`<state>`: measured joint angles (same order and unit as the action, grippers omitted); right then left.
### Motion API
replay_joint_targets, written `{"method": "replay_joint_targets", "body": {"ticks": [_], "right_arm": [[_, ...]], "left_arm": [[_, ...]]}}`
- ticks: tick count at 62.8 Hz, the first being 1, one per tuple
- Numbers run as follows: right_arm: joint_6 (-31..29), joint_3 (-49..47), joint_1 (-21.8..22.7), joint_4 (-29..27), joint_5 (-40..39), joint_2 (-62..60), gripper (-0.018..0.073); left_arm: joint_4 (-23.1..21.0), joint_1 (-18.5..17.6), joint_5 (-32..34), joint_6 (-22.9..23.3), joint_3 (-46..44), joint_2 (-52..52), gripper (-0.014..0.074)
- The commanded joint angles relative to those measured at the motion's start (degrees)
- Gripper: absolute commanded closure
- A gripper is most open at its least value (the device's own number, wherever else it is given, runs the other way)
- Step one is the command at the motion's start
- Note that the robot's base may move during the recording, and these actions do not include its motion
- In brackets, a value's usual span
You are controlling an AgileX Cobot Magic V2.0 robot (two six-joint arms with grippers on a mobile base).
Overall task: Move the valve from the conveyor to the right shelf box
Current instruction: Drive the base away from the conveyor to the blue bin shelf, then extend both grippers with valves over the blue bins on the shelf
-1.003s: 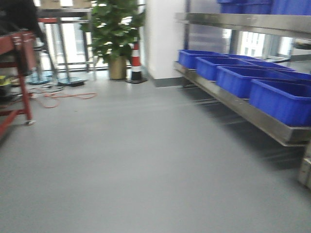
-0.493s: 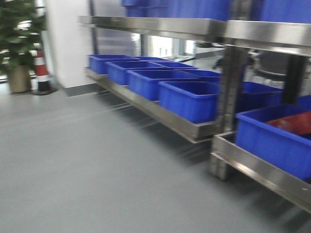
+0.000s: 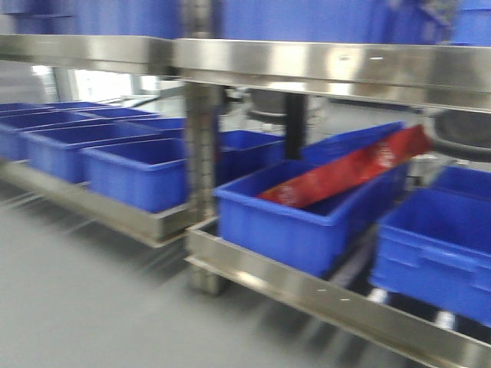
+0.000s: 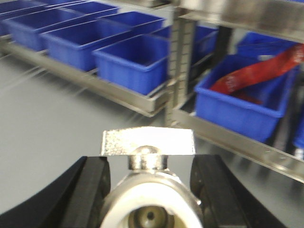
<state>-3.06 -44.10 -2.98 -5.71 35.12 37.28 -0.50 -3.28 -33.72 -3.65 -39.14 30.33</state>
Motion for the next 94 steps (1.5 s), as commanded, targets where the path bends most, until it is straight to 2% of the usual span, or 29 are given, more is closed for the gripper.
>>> {"method": "replay_joint_targets", "body": {"ticks": [1,94], "right_arm": [[0.0,-0.6,-0.1,0.4,-4.1,-0.6,0.0724],[0.0,-0.6,-0.1,0.4,-4.1,-0.6,0.0724]], "left_arm": [[-0.3,0.2,3.2,-0.2,-0.4,-0.5,0.0708],[-0.3,0.2,3.2,-0.2,-0.4,-0.5,0.0708]]}}
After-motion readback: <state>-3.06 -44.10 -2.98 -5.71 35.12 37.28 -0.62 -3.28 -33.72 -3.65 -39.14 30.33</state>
